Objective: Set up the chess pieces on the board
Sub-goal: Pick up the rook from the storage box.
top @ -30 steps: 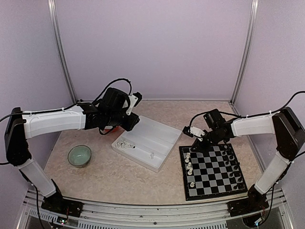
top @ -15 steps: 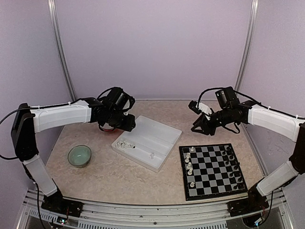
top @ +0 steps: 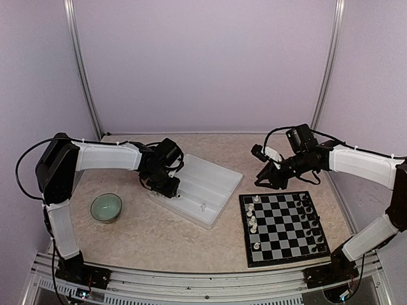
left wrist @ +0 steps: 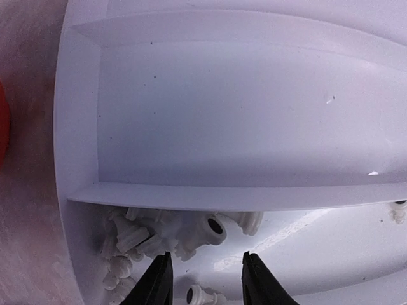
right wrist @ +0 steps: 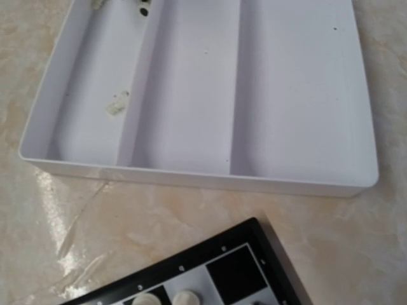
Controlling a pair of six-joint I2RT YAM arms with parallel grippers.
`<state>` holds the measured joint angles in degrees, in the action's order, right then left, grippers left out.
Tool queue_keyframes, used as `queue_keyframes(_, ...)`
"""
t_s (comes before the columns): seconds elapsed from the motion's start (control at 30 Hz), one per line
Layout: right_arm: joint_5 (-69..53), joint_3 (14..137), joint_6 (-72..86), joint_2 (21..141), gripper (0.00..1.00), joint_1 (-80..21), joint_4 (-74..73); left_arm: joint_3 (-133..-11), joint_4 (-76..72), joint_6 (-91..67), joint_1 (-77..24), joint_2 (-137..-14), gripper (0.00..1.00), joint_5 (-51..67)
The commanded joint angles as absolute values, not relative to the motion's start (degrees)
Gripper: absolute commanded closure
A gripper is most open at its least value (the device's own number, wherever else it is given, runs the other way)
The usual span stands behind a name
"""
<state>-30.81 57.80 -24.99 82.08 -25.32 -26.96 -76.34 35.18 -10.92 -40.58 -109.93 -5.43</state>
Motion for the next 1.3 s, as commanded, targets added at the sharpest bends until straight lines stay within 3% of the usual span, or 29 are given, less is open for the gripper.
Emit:
queue_keyframes(0.0,-33.16,57.32,-25.14,83.32,0.68,-24.76,-26.83,-77.05,36.80,-5.32,-40.34,-111.95,0.62,-6.62)
queue_keyframes(0.33,-33.85,57.38,-25.14,84.63,0.68,-24.81,-26.99,-79.08,36.38,-2.37,-40.23,-116.50,0.63,-10.12)
queue_keyframes(0.57,-33.80,57.63,-25.11,84.10,0.68,-24.78,-27.89,-78.73,37.02,-2.12,-40.30,-116.67,0.84,-7.07)
queue_keyframes(0.7,-34.40,59.05,-26.83,83.29,0.68,-24.78,-29.82,-78.00,38.75,-3.43,-40.56,-113.18,0.90,-5.39)
queue_keyframes(0.97,-39.94,68.27,-38.21,83.63,0.68,-29.54,-38.02,-80.94,40.69,-6.25,-40.25,-103.72,0.92,11.81)
queue_keyframes(1.27,-27.91,79.75,-48.10,89.01,0.57,-42.87,-41.13,-83.70,41.09,-8.46,-40.08,-100.63,0.91,35.87)
